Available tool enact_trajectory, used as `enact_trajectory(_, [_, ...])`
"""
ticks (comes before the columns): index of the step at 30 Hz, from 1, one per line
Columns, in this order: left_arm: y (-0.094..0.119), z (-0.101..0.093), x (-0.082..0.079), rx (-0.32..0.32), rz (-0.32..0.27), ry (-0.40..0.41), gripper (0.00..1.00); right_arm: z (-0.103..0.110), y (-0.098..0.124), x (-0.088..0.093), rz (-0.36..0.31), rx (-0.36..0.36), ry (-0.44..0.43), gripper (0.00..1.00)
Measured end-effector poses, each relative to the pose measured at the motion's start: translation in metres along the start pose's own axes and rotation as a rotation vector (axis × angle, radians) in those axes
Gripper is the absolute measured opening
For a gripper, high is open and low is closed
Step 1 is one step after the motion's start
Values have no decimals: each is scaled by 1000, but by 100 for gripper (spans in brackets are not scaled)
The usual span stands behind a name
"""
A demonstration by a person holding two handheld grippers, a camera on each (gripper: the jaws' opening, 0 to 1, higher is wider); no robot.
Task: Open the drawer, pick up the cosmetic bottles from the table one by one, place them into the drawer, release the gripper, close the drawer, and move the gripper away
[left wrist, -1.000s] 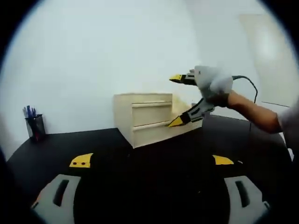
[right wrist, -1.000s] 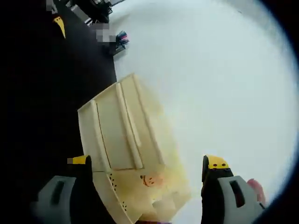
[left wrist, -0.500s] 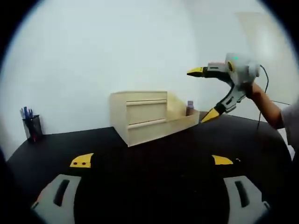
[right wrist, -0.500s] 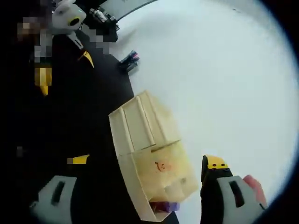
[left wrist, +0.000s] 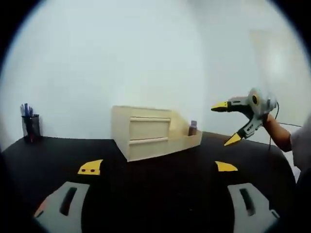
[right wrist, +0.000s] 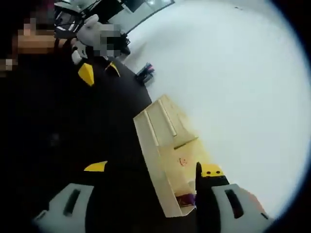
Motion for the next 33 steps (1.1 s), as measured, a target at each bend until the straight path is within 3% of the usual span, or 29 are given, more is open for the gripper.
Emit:
enact_trajectory(7, [0,-1,-1,-1,-12,18,83,13,15,6,-114,-70,-200,49])
enact_trajectory(11, [-2,-4,-1,9,-23,21,83,26,17,5,-225,-136,-333,41])
enact_trajectory(13, [-2,-8,-1,17,-30,32,82,33,17,5,-296,-160,-379,32])
enact_trajectory(16, [-3,-10,-1,17,-35,36,74,51,16,8,-357,-251,-444,29])
enact_trajectory(21, [-2,-10,-4,22,-57,47,66,70,23,4,-557,-414,-539,29])
enact_trajectory(25, [-1,-12,-9,24,-103,53,65,75,19,10,-566,-430,-568,26])
enact_trajectory(30, [-1,-13,-10,51,-105,80,55,87,13,17,-571,-473,-576,25])
enact_trajectory(33, [0,-23,-10,69,-113,67,60,99,5,25,-535,-482,-548,25])
Point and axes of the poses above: the point that each gripper's makers call its tool centre point, and the gripper's own axes: y roughly backward along the fingers, z roughly to its left, x roughly out of its underside, the point moved 5 cm from there along y, roughly backward along the fingers, and after that the axes turned 8 degrees about -x, right-handed, at the moved point
